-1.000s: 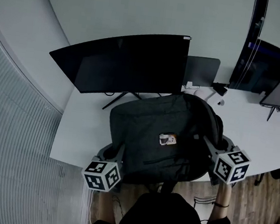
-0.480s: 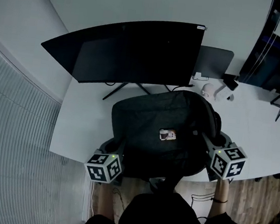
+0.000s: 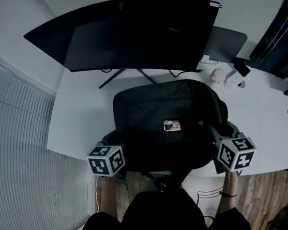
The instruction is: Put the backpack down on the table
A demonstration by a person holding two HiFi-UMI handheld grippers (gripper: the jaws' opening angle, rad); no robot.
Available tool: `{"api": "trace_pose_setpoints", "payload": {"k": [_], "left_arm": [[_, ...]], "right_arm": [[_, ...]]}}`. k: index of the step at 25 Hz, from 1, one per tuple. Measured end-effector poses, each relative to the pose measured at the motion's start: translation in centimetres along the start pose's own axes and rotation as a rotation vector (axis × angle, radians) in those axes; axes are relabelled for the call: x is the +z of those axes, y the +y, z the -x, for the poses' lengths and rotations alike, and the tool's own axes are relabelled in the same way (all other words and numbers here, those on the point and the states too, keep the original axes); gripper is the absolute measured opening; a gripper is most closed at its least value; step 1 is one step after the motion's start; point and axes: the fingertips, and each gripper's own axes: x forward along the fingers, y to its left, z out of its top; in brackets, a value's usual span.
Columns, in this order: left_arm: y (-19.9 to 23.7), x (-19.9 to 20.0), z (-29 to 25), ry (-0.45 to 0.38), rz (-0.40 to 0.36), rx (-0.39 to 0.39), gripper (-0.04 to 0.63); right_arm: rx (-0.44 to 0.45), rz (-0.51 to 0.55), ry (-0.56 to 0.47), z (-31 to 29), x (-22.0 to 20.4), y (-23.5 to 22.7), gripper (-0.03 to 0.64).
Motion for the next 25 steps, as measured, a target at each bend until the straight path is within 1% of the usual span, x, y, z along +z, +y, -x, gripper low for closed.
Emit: {"api": "trace_pose_setpoints", "payload": {"k": [7, 14, 16, 20, 25], "left_arm": [[0.5, -0.6, -1.5, 0.046, -0.005, -0.004, 0.046], [1.1, -1.0, -2.6, 0.041, 0.014, 0.008, 0.061], [1.3, -1.1, -2.8, 0.041, 0.014, 0.022, 0.073], [1.7, -1.4, -3.4, 0.065, -0.019, 0.071, 0.104], [2.0, -1.8, -4.2, 0.1, -0.021, 0.089, 0.131]], "right_arm": [[-0.013, -0.014, 0.05, -1.3, -1.0, -0.8, 0.109], [-0.032, -0.028, 0.096, -2.3, -2.1, -1.7, 0.11], [-0.039, -0.036, 0.109, -2.5, -2.5, -2.0, 0.11], [-0.05, -0.074, 0.136, -3.1, -3.5, -2.8, 0.11], [-0.084, -0.111, 0.166, -3.2, -4.8, -3.9, 0.124]]}}
